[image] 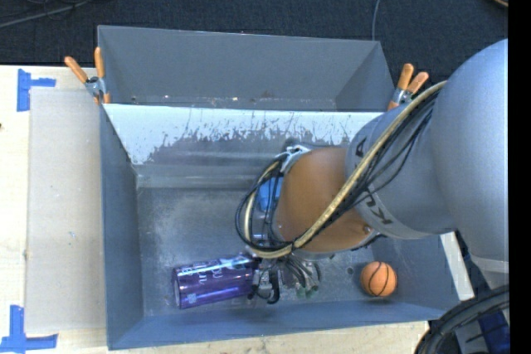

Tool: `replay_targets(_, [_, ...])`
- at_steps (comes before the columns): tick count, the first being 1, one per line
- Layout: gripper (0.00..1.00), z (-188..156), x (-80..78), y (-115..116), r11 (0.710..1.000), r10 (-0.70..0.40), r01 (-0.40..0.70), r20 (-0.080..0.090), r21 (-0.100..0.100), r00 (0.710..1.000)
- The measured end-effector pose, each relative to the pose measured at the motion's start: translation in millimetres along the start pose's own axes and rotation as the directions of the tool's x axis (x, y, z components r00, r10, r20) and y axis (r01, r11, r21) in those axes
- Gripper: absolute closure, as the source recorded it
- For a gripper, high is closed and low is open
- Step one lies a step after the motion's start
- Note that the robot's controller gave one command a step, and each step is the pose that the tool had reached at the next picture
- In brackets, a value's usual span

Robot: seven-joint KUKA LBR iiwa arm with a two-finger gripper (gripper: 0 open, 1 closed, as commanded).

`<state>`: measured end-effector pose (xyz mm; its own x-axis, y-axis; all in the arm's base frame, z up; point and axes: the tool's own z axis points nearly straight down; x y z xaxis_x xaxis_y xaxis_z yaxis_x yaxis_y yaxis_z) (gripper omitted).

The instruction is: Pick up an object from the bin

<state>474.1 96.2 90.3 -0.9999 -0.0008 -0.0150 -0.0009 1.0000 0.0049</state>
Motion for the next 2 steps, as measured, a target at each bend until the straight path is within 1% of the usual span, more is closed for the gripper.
replay_targets(1, [1.00, -67.6, -14.3, 16.3, 1.000, -0.013, 0.013, -0.003, 0.001, 1.000])
replay_targets(2, [1.00, -132.5, -9.1, 19.3, 1.000, 0.010, -0.009, -0.019, 0.004, 1.000])
